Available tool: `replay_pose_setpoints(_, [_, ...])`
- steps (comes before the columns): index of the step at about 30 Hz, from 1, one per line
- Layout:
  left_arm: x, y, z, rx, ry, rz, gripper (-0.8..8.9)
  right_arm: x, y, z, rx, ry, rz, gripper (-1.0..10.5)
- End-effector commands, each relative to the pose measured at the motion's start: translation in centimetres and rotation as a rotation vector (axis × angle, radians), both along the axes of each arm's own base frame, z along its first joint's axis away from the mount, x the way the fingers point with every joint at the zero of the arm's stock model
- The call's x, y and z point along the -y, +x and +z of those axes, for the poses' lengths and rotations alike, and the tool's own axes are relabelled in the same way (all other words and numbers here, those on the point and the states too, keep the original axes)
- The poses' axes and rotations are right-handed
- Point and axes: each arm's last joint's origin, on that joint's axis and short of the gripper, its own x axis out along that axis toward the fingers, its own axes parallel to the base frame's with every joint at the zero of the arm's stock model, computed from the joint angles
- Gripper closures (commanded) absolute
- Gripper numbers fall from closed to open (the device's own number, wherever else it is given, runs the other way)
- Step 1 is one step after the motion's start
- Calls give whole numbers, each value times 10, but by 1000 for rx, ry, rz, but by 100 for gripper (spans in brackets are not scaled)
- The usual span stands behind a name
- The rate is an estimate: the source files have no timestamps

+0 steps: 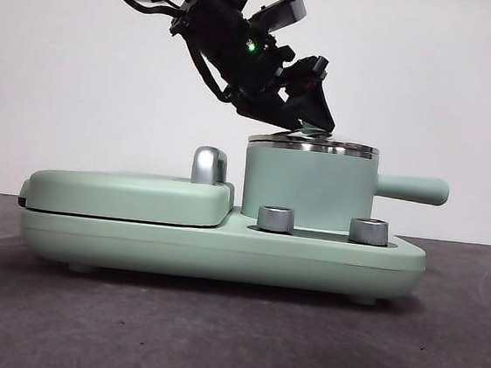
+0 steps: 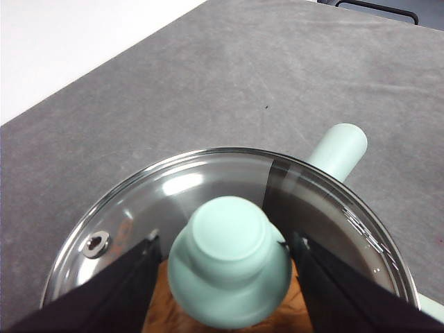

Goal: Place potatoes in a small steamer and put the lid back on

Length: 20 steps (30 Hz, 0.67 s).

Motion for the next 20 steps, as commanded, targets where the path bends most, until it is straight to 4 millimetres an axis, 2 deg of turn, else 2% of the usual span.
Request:
replay_pose_setpoints(1, [2,-1,10,16,-33,2,494,0,0,0,-6,8,-5,638])
replay_pose_setpoints(6, [-8,-11,38,-14,-119,43,496,0,0,0,-5,8,-5,638])
replay_pose_setpoints(10, [-26,-21,70,-56,-218,96,502,0,0,1,-4,9,-5,638])
replay_pose_setpoints(15, [-59,-34,110,-102,-358,164,502,-1,0,1,-1,10,-4,638])
replay_pose_setpoints(20, [-96,-50,135,-97,-364,231,502,-1,1,1,2,12,-4,638])
